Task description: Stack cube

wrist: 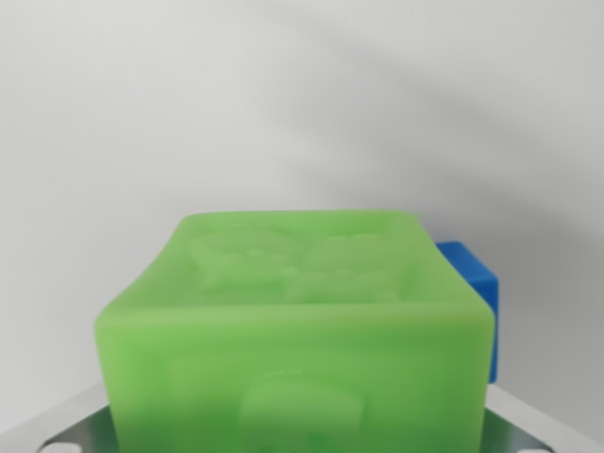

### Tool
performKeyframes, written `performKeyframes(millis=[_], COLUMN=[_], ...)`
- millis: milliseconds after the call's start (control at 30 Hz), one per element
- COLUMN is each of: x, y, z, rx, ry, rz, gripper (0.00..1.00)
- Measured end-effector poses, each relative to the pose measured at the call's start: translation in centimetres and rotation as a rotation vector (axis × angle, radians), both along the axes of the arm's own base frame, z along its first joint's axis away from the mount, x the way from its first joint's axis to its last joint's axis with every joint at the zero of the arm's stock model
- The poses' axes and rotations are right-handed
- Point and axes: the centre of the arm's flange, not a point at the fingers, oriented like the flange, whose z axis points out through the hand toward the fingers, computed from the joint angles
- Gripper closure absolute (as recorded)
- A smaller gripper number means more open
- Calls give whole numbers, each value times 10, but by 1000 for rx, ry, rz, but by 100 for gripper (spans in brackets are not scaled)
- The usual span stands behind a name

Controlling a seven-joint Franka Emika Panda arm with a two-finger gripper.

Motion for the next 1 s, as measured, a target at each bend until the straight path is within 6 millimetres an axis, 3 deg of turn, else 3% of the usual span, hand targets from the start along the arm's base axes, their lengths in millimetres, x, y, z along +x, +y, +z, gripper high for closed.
performKeyframes(millis=[1000], x=[-11], y=[-52], z=[26], rx=[0], ry=[0], rz=[92], gripper=[100])
